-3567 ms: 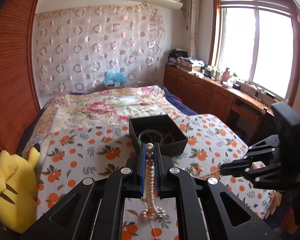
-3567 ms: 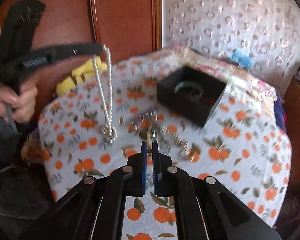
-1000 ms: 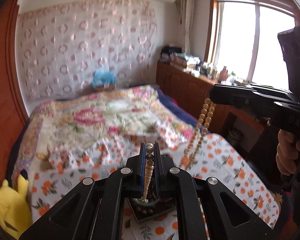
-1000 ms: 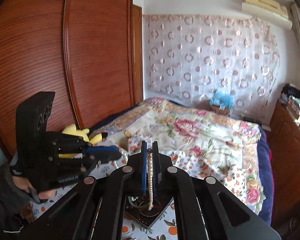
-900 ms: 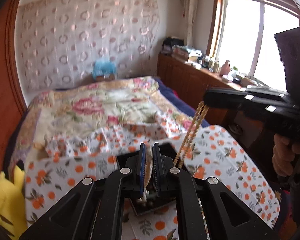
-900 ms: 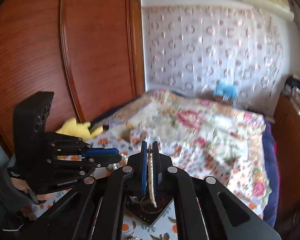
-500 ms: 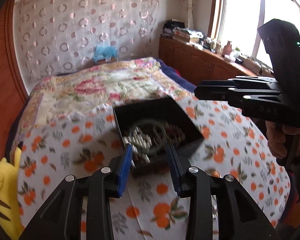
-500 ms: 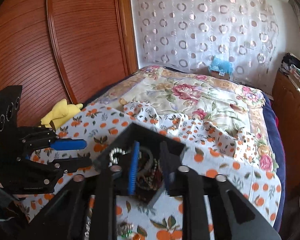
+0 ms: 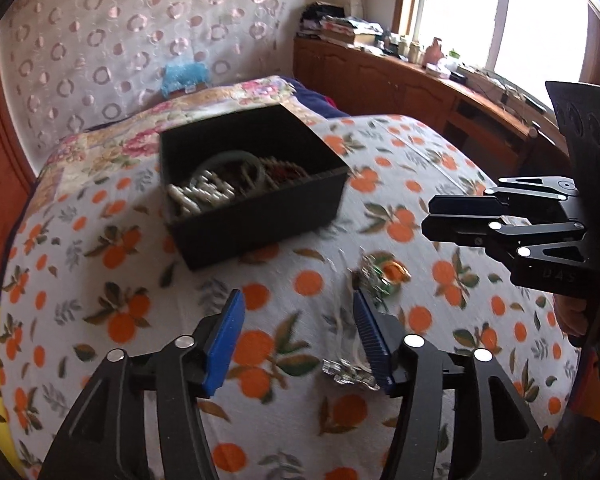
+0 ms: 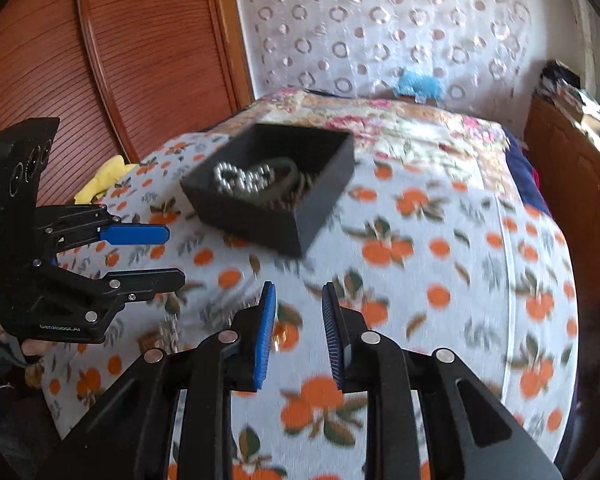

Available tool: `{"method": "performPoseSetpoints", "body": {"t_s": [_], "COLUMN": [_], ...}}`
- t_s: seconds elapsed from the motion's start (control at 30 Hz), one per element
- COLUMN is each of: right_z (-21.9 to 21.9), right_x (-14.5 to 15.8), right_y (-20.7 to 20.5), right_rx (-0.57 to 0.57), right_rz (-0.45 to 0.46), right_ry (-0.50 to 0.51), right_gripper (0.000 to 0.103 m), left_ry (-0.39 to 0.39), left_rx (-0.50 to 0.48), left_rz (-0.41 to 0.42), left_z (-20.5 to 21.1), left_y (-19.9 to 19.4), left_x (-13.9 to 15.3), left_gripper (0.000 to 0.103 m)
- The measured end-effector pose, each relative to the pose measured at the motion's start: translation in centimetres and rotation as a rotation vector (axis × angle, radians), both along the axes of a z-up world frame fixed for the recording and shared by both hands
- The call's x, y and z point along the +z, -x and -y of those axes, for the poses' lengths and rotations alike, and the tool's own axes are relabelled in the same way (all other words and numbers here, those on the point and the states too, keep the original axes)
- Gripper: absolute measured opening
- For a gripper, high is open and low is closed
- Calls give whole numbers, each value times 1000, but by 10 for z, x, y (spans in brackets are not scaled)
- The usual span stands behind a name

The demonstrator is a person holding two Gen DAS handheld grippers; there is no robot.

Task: Organize jewelry
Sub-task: 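Move both open tools back over the remaining jewelry, then grasp the silver wavy hair comb with the left tool while the right grasps the green pendant chain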

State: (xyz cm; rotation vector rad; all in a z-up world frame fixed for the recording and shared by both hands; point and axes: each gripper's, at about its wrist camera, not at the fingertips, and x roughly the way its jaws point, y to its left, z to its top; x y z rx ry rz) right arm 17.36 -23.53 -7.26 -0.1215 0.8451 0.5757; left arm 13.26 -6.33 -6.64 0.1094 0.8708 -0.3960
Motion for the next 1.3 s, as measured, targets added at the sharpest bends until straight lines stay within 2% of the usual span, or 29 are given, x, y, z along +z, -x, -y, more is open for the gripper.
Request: {"method": "performPoseSetpoints", "body": {"t_s": [0.1, 0.2, 0.5, 0.57, 0.63, 0.67, 0.7, 0.77, 1.07, 1.3], "right_z": [8, 12, 13, 13, 13, 13, 12, 11, -16, -38], "right_x": [-6, -8, -7, -6, -7, -7, -7, -9, -19, -18], "right_y": [6, 11, 17, 17, 17, 17, 17, 16, 13, 8], "right_rx": [-20, -30, -28, -29, -28, -26, -24, -20, 54, 108], "right_rz": [-11, -8, 0, 0, -2, -3, -6, -14, -39, -33], "right_ry": [0, 7, 9, 7, 5, 7, 7, 4, 4, 4], "right_gripper": [26, 26, 26, 26, 26, 26, 26, 26, 26, 26], "left_ry": [-4, -16, -87, -109, -102, -95, -99, -109, -5, 1], "left_rx": [-18, -43, -69, -67, -71, -76, -77, -77, -79, -72], "left_rz": [-11, -18, -26, -5, 2, 6, 13, 5, -29, -52], "left_z": [10, 20, 40, 42, 41, 40, 40, 37, 5, -10], "left_y": [7, 14, 18, 18, 18, 19, 20, 21, 31, 35], "left_x": [-6, -11, -29, -31, -30, -29, -28, -25, 3, 8], "left_gripper": [68, 73, 78, 78, 73, 61, 54, 54, 53, 53]}}
